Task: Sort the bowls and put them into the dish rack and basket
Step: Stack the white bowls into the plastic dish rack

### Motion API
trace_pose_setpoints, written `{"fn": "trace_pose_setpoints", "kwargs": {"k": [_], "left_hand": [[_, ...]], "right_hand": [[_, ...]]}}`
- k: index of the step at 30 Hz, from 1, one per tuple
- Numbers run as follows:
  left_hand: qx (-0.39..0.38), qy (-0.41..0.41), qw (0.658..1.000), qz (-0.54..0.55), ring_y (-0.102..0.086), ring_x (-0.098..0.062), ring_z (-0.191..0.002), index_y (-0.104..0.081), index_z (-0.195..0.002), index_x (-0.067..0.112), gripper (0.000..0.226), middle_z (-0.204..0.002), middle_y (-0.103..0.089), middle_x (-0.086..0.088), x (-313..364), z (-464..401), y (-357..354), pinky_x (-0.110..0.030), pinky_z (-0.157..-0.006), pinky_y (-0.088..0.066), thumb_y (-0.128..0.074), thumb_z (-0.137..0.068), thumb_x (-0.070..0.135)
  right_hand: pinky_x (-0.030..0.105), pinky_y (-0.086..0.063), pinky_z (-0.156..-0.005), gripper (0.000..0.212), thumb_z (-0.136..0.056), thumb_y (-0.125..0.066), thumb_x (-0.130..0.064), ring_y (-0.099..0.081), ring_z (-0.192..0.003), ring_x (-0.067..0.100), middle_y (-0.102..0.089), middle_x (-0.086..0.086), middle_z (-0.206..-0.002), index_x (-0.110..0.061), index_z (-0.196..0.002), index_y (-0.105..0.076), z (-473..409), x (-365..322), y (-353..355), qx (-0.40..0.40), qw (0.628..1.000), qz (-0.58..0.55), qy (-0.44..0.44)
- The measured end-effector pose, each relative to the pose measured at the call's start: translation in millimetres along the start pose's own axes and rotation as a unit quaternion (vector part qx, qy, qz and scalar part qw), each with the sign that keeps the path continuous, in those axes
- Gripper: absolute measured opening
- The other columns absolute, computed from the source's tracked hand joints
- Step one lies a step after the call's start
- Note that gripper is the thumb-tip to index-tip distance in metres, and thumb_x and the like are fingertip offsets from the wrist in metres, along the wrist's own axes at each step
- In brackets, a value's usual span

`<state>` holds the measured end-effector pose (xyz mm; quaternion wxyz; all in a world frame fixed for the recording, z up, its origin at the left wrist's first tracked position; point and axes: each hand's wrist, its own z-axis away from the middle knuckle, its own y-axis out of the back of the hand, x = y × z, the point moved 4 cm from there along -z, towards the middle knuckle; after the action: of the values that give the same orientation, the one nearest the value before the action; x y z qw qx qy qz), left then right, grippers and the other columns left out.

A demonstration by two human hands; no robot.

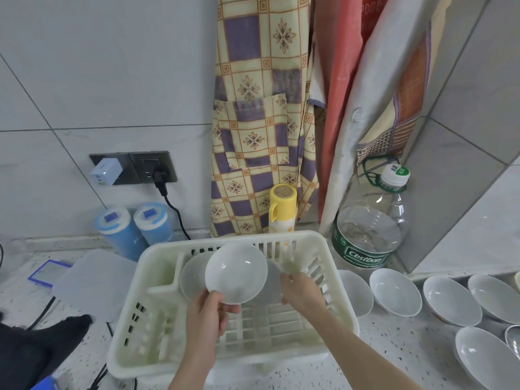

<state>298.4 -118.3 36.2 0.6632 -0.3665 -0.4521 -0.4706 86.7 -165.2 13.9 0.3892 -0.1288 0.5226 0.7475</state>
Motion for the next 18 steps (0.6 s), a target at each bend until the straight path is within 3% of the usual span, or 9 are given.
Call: {"fn": "trace_pose_setpoints", "kwargs": {"k": [2, 6, 11, 18], "left_hand": [[-0.015, 0.012, 1.0, -0.019, -0.026, -0.009, -0.032, -0.065, -0.097, 0.007, 0.02, -0.061, -0.069, -0.021, 1.7, -0.5, -11.4, -0.017, -0.035, -0.021, -0.046, -0.09, 0.005], [-0.04, 0.04, 0.997, -0.054, -0.026, -0.01, -0.031, -0.062, -0.094, 0.002, 0.019, -0.06, -0.069, -0.02, -2.4, -1.2, -35.9, -0.016, -0.035, -0.02, -0.043, -0.091, 0.002], [-0.058, 0.077, 0.993, -0.068, -0.027, -0.011, -0.033, -0.063, -0.099, 0.006, 0.021, -0.063, -0.071, -0.02, -12.8, -5.9, -46.0, -0.018, -0.033, -0.021, -0.043, -0.091, 0.005], [-0.087, 0.099, 0.986, -0.098, -0.035, -0.012, -0.036, -0.064, -0.104, 0.012, 0.017, -0.075, -0.077, -0.01, -22.3, -10.4, -41.3, -0.017, -0.035, -0.024, -0.052, -0.095, 0.022]], "right_hand": [[0.036, -0.052, -0.08, 0.039, -0.095, -0.035, -0.045, -0.068, -0.081, 0.021, -0.073, 0.001, -0.077, -0.023, -0.103, -0.065, 6.2, -1.0, 13.2, 0.063, 0.997, -0.041, 0.034], [0.031, -0.047, -0.073, 0.045, -0.093, -0.034, -0.054, -0.068, -0.076, 0.013, -0.072, -0.004, -0.062, -0.024, -0.093, -0.067, 18.8, -7.2, 17.6, 0.007, 0.981, -0.174, 0.084], [0.029, -0.048, -0.063, 0.018, -0.09, -0.045, -0.016, -0.068, -0.072, 0.02, -0.068, -0.002, -0.062, -0.013, -0.09, -0.063, 17.6, -6.2, 19.1, 0.008, 0.985, -0.14, 0.099], [0.014, -0.04, -0.047, 0.027, -0.089, -0.04, -0.008, -0.061, -0.058, 0.004, -0.072, 0.007, -0.072, -0.006, -0.103, -0.063, 6.9, -6.1, 10.1, 0.002, 0.993, -0.099, 0.061]]}}
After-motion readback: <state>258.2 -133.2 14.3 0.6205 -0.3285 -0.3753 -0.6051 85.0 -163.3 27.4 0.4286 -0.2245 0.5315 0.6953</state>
